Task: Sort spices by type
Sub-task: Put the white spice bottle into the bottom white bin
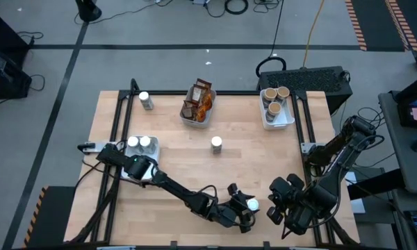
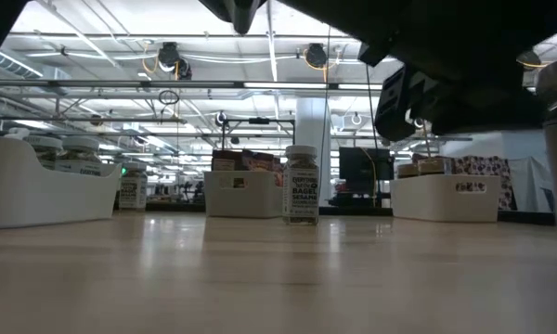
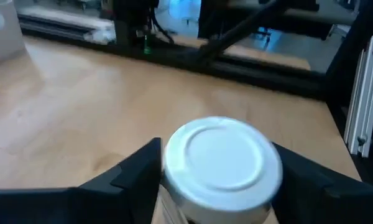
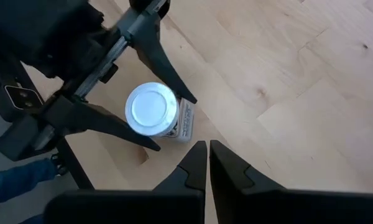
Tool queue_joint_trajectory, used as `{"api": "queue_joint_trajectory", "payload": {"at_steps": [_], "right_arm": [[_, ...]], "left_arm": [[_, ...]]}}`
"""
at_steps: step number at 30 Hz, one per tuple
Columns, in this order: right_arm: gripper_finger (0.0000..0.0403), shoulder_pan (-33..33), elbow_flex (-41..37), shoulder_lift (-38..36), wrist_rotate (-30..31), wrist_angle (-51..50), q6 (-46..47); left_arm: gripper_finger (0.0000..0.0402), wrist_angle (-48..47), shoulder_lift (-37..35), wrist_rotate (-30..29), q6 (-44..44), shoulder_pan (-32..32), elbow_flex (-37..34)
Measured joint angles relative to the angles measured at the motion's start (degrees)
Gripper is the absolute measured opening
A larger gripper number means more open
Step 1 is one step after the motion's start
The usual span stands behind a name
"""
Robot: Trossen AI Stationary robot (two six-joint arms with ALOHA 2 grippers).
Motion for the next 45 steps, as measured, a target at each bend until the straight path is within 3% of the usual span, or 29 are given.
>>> {"api": "queue_joint_trajectory", "payload": {"at_steps": [3, 9, 20, 26, 31, 38, 45], "right_arm": [[0.0000, 0.04, 0.00, 0.00, 0.00, -0.06, -0.69], [0.0000, 0.11, 0.00, 0.00, 0.04, 0.02, -0.78], [0.0000, 0.11, 0.00, 0.00, 3.85, -0.07, -0.99], [0.0000, 0.08, -0.02, 0.00, 7.53, 0.76, -0.63], [0.0000, 0.08, -0.02, 0.02, 10.54, 2.77, -0.60], [0.0000, -0.93, -0.02, 0.02, 16.77, 6.25, -0.61], [0.0000, -5.75, -0.02, 0.02, 16.92, 8.36, -2.06]], "left_arm": [[0.0214, 0.07, -0.15, 0.10, 0.39, 0.00, 0.02], [0.0213, -3.12, -2.20, 3.09, 7.44, -0.21, -0.11], [0.0213, -18.76, -19.64, 12.41, 14.06, 2.39, -0.82], [0.0213, -30.68, -36.17, 17.22, 20.92, 5.19, -4.44], [0.0213, -43.91, -52.25, 20.03, 21.80, 6.74, -13.03], [0.0213, -56.11, -77.25, 20.50, 13.89, 6.70, -29.59], [0.0213, -62.43, -98.67, 22.56, 7.13, 6.21, -45.25]]}}
